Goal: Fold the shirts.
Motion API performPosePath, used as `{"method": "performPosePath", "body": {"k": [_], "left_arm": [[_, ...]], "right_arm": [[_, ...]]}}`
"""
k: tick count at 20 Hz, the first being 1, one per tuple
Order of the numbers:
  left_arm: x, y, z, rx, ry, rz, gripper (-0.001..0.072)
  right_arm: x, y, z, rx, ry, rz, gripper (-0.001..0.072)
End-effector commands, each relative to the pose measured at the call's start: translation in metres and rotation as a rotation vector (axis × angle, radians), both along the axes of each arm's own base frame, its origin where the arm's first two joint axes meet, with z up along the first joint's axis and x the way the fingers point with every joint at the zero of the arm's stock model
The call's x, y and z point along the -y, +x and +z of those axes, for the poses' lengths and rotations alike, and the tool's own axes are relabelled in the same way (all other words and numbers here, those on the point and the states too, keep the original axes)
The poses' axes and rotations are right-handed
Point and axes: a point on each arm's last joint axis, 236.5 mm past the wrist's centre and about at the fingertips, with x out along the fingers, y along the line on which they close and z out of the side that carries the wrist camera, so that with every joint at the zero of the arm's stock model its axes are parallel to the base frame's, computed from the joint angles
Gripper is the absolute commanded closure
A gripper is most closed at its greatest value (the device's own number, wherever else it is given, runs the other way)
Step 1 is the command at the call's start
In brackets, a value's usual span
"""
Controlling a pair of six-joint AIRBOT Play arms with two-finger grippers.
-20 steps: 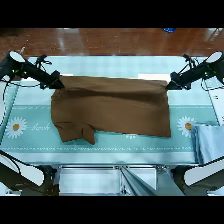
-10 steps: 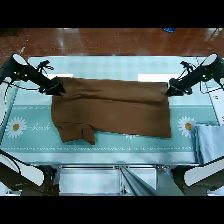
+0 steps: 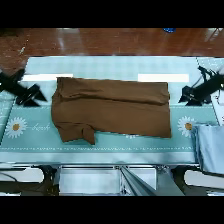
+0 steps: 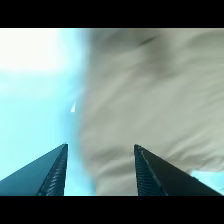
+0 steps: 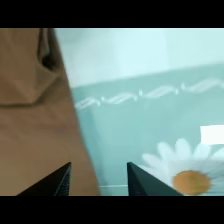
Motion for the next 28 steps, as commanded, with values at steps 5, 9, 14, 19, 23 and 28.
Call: {"method": "performPosePath", "body": {"k": [5,9,14,19,23,28], "left_arm": [[0.016,-0.108,-0.037,0.163,-0.124,0.503,0.0201],[0.06,-0.136,-0.06,0.109,-0.179,0.398,0.0201],[0.086,-0.12,-0.064,0.161,-0.182,0.297,0.0203],[0.127,-0.144,-0.08,0.046,-0.256,0.119,0.0324],[0.13,-0.144,-0.073,0.044,-0.29,0.095,0.0688],[0.128,-0.12,-0.057,0.099,-0.311,0.106,0.0688]], "right_arm": [[-0.093,-0.047,0.014,0.347,0.345,-0.164,0.0304],[-0.095,-0.044,0.032,0.41,0.355,-0.168,0.0304],[-0.095,-0.037,0.041,0.429,0.402,-0.229,0.0304],[-0.013,-0.066,0.028,0.355,0.349,-0.457,0.0304],[-0.017,-0.144,-0.008,0.062,0.356,-0.48,0.0304],[-0.06,-0.189,-0.048,-0.129,0.373,-0.401,0.0304]]}}
